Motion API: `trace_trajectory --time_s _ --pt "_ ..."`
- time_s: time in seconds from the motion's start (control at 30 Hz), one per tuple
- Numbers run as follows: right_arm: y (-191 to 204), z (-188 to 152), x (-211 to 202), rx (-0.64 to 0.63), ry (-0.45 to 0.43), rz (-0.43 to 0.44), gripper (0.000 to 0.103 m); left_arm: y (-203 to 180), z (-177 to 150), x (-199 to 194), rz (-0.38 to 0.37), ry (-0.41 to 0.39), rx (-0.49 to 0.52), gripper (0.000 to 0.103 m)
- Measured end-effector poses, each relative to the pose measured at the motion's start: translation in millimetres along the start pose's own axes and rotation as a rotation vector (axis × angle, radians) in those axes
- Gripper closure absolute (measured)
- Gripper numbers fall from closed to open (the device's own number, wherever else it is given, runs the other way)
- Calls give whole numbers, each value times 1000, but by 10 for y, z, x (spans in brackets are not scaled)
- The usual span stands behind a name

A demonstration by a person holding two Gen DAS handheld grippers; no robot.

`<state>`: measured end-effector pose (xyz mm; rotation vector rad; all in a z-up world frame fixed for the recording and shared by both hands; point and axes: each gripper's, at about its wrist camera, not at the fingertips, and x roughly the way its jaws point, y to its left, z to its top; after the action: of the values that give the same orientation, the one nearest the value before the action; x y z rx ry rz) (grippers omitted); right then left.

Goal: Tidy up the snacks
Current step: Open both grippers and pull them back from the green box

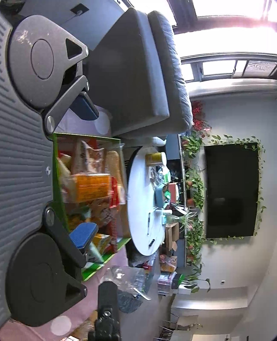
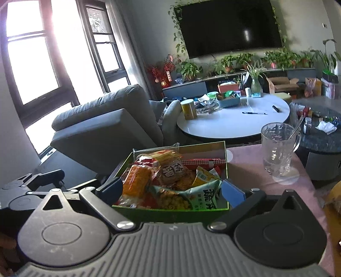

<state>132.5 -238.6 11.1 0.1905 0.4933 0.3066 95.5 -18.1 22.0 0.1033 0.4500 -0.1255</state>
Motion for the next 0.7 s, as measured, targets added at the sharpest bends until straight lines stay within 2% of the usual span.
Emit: trace_trajectory --time_s 0.2,0.5,0.7 --pt "88 -155 -119 -22 14 3 26 -36 -157 -124 29 29 4 0" --pt "172 -373 -194 -38 49 -12 26 -16 -294 -301 14 48 -24 0" --pt "185 -426 -188 -43 60 -21 26 -27 -352 -284 17 74 -27 0"
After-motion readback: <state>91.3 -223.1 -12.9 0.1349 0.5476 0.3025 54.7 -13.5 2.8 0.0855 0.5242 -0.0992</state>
